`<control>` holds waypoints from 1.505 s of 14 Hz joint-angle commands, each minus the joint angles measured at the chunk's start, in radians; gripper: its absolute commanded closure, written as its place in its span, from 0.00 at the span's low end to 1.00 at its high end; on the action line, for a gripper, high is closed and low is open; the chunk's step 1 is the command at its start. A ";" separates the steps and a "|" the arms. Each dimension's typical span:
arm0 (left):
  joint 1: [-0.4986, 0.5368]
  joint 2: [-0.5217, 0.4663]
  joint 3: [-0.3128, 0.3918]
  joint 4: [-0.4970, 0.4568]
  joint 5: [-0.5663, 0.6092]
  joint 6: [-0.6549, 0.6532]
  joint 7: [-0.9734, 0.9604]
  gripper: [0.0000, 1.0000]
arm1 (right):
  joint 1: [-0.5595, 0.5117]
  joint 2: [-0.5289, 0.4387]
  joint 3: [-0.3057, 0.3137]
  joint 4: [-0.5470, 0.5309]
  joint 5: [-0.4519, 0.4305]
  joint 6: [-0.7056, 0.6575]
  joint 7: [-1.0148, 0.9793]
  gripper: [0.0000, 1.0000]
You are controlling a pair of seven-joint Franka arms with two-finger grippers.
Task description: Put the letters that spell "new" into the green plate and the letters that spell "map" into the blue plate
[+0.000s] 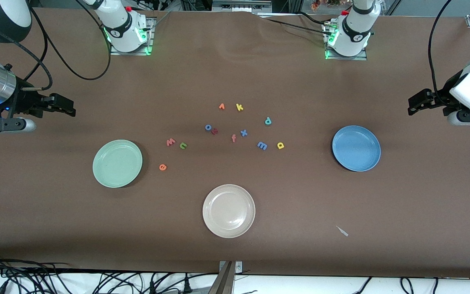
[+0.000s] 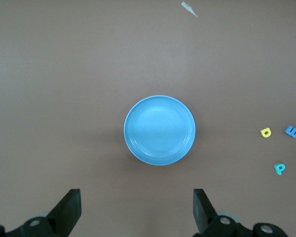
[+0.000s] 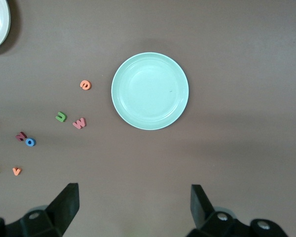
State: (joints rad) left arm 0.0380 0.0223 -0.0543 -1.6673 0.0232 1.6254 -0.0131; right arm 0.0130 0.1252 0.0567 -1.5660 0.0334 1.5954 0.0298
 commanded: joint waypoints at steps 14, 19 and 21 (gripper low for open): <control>0.008 -0.002 -0.001 0.043 -0.012 -0.033 0.018 0.00 | -0.001 -0.029 0.002 -0.039 0.013 0.024 -0.010 0.00; 0.010 -0.002 -0.001 0.052 -0.012 -0.035 0.010 0.00 | 0.001 -0.029 0.002 -0.040 0.013 0.024 -0.010 0.00; 0.010 0.002 -0.001 0.061 -0.012 -0.035 0.010 0.00 | -0.001 -0.029 0.002 -0.040 0.013 0.024 -0.010 0.00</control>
State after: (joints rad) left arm 0.0412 0.0207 -0.0541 -1.6342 0.0231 1.6063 -0.0132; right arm 0.0138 0.1251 0.0576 -1.5744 0.0334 1.6035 0.0298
